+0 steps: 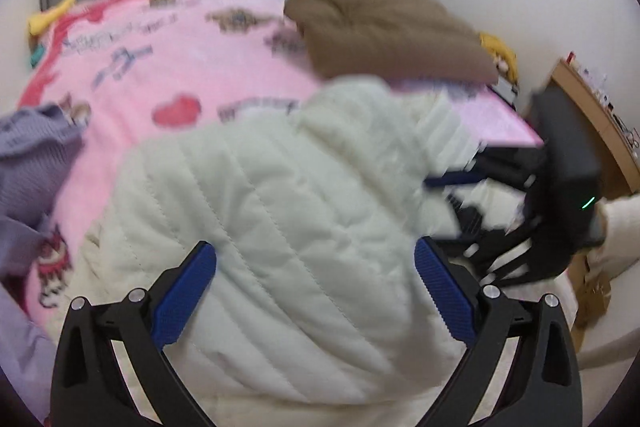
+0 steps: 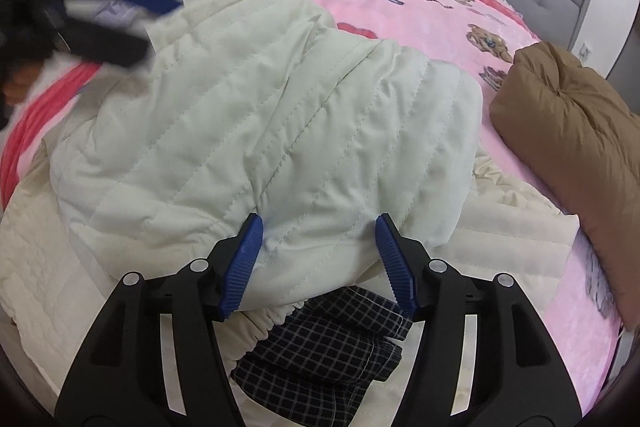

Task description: Fold large clothes

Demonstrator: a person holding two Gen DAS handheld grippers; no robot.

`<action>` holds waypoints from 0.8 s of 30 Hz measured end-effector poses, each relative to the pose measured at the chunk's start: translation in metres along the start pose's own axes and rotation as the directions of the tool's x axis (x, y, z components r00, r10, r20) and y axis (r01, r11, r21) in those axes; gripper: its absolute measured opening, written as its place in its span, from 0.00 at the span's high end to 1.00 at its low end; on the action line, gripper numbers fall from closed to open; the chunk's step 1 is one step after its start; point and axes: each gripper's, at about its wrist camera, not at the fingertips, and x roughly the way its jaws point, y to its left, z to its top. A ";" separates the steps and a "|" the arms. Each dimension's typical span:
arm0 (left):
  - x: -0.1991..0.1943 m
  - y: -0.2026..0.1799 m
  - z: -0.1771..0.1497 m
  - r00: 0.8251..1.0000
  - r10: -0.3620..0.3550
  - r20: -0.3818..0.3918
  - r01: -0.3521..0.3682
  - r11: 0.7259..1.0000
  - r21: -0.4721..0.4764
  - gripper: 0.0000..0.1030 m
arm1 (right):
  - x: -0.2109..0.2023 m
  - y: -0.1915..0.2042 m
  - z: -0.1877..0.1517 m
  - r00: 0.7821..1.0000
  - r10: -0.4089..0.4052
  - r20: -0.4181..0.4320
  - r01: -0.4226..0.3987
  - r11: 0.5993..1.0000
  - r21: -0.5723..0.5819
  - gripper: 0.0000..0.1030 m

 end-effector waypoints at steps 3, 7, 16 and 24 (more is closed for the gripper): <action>0.024 0.013 -0.027 0.998 0.020 -0.051 -0.019 1.000 0.019 0.05 | 0.006 0.002 -0.001 1.000 0.000 -0.023 -0.001 1.000 -0.031 0.45; 0.038 0.010 -0.050 0.998 0.066 -0.024 -0.063 0.992 0.105 0.05 | 0.010 0.012 -0.012 0.999 -0.036 -0.018 0.034 0.994 -0.100 0.45; 0.019 0.007 -0.045 0.994 0.098 0.039 -0.101 0.993 0.065 0.05 | -0.023 0.009 -0.002 0.997 -0.013 0.078 0.016 0.999 -0.043 0.39; -0.019 -0.012 -0.054 0.964 0.193 0.181 -0.203 0.979 0.037 0.05 | -0.064 0.020 0.010 0.965 0.054 0.258 -0.050 0.999 -0.021 0.27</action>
